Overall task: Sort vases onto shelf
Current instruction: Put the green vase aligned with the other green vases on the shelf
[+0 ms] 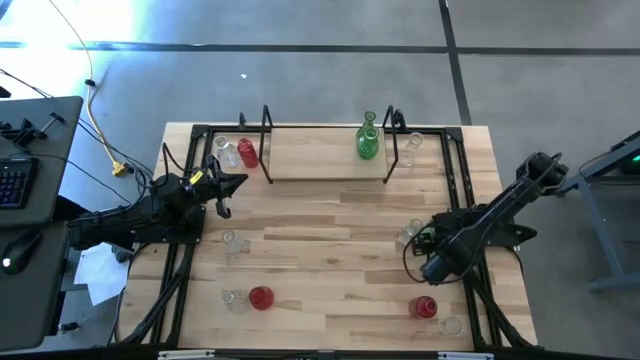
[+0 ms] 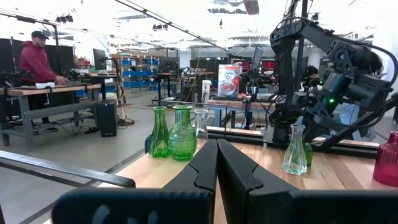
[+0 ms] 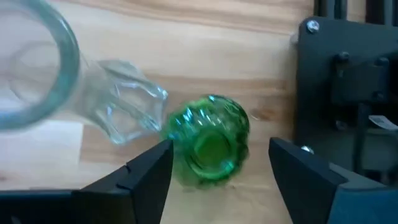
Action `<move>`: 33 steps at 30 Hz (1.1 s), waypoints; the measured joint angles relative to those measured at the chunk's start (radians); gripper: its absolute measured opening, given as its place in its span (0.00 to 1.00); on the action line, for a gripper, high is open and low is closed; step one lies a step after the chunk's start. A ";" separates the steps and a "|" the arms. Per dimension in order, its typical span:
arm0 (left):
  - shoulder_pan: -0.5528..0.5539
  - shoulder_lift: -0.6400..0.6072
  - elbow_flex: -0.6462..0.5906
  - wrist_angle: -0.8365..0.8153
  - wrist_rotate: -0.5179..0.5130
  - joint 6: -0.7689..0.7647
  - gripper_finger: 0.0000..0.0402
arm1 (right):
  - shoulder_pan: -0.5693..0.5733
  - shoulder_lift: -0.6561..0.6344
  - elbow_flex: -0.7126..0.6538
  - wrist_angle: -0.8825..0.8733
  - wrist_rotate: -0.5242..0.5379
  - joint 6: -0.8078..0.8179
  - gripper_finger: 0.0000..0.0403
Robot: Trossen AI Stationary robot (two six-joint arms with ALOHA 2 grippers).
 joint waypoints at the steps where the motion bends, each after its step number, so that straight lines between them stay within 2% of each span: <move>1: 0.000 0.000 0.000 0.000 0.000 0.000 0.01 | -0.007 0.000 -0.007 0.004 0.011 0.000 0.61; 7: 0.000 0.000 0.000 -0.001 0.000 0.004 0.01 | -0.038 0.000 -0.053 0.043 0.021 -0.006 0.52; 16: 0.000 0.000 0.000 -0.001 0.000 0.004 0.01 | -0.042 -0.001 -0.048 0.047 0.018 -0.025 0.20; 27: 0.000 0.000 0.000 -0.001 0.000 0.004 0.01 | -0.042 0.000 0.079 0.039 -0.101 -0.169 0.21; 33: 0.000 0.000 0.000 -0.001 0.000 0.003 0.01 | -0.031 0.001 0.224 0.048 -0.118 -0.264 0.20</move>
